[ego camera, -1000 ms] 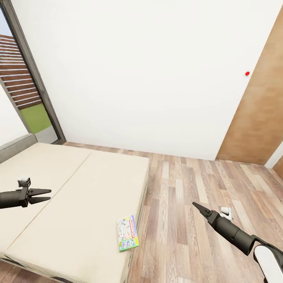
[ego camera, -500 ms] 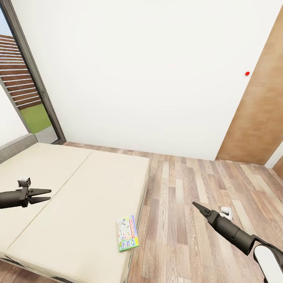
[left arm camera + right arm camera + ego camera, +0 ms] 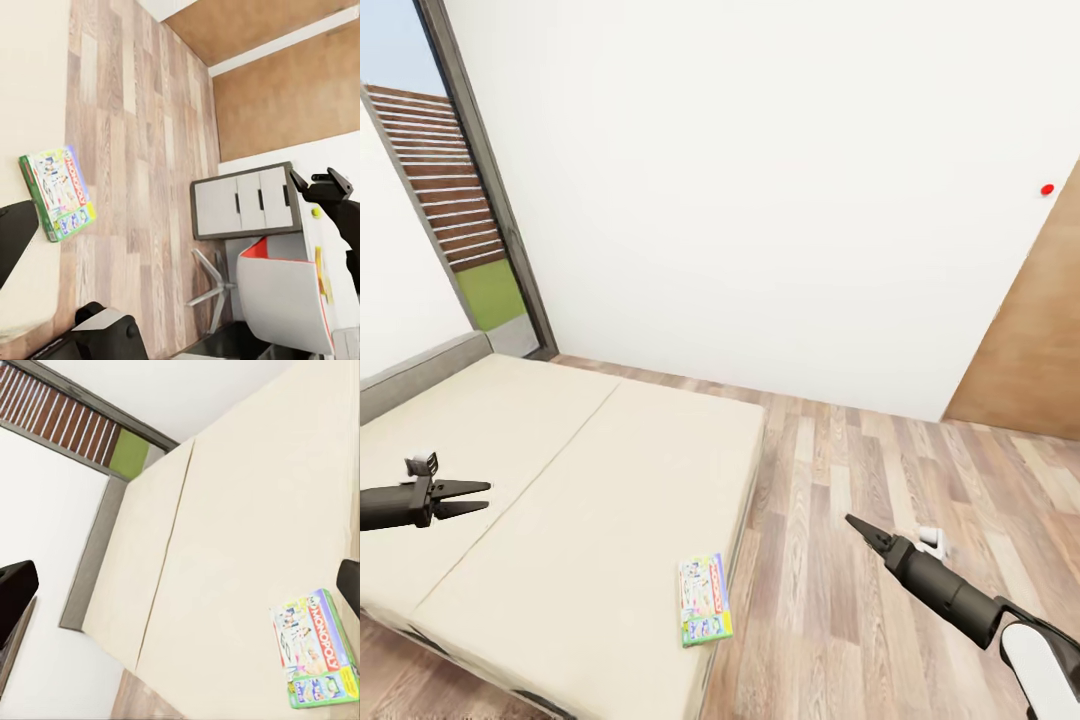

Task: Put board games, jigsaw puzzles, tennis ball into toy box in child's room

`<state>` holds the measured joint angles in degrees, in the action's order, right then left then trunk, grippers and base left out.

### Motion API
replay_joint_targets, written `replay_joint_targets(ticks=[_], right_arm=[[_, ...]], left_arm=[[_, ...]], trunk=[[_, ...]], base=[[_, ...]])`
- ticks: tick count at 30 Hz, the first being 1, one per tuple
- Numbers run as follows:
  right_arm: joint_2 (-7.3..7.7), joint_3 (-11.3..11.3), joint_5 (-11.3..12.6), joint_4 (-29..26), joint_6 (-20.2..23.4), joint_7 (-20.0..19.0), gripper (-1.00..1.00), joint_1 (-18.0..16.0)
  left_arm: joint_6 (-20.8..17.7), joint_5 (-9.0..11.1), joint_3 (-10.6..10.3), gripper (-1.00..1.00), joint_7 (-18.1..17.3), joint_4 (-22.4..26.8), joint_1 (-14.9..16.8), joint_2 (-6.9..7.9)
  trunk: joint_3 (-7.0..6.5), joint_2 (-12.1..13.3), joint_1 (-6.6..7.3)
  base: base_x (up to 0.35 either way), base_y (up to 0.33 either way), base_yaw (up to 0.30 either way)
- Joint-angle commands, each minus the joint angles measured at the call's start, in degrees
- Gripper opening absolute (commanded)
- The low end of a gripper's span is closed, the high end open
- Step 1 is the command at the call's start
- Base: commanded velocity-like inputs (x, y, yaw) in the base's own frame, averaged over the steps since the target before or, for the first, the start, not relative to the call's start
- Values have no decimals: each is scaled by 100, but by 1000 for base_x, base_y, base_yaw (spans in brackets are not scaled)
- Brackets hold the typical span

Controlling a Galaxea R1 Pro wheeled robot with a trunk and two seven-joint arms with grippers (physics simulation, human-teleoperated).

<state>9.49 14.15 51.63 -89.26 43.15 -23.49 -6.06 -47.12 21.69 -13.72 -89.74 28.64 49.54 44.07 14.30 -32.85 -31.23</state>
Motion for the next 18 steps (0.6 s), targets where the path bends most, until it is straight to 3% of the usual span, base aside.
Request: replay_joint_targets(ticks=[1,11,18], right_arm=[[0,5,6,-3,35,-12,100,-3],[0,-16,5,-3,35,-8,100,-4],[0,-17,5,-3,35,-9,100,-4]], left_arm=[[-61,20,-38,100,-26,-5,12,5],[-61,20,-37,100,-26,-6,12,5],[-61,28,-42,100,-26,-5,12,5]], trunk=[[10,-8,-3],[10,-8,-3],[10,-8,-3]], base=[[121,0,279],[49,-2,286],[5,-119,288]])
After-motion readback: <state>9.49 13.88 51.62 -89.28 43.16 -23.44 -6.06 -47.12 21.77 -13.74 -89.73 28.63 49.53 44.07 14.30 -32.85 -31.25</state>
